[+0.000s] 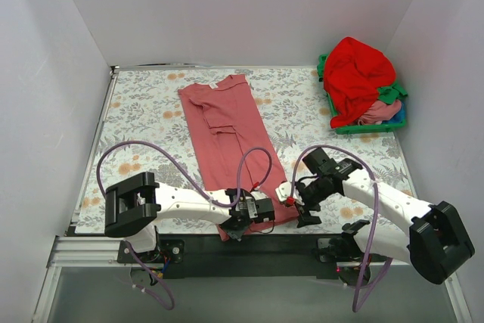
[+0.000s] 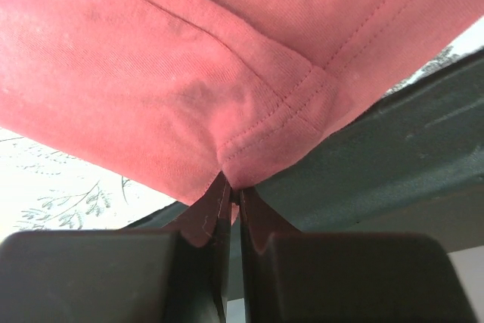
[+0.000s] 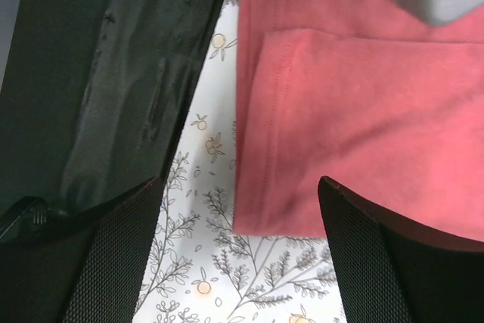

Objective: Fold and stack the t-shirts
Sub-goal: Fold the tshirt

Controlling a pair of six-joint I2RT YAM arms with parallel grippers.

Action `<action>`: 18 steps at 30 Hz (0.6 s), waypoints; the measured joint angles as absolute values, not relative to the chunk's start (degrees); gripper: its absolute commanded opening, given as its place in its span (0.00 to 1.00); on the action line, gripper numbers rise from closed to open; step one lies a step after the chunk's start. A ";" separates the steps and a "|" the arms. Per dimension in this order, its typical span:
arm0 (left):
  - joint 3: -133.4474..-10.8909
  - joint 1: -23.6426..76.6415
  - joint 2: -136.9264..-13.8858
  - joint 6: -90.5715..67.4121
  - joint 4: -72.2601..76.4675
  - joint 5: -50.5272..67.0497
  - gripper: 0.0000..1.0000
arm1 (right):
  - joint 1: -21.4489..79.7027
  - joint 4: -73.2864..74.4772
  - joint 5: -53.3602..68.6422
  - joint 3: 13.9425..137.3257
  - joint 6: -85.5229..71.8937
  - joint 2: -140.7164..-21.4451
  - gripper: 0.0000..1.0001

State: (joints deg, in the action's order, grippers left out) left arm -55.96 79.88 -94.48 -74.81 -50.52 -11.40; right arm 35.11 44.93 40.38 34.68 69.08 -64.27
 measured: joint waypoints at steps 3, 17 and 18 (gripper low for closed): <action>-54.87 79.77 -93.49 -74.78 -49.43 -10.74 0.00 | 37.41 43.64 39.20 33.65 67.94 -64.93 0.86; -51.09 79.61 -90.06 -74.63 -45.28 -8.71 0.00 | 42.19 32.67 31.42 30.46 62.33 -68.53 0.53; -50.76 79.61 -89.76 -74.65 -44.93 -8.56 0.00 | 42.26 31.88 31.18 30.30 62.22 -68.53 0.47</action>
State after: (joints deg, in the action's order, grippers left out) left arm -50.76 79.61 -89.76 -74.65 -44.93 -8.56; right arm 42.26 31.88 31.18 30.30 62.22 -68.53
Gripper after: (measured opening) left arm 0.029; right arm 0.564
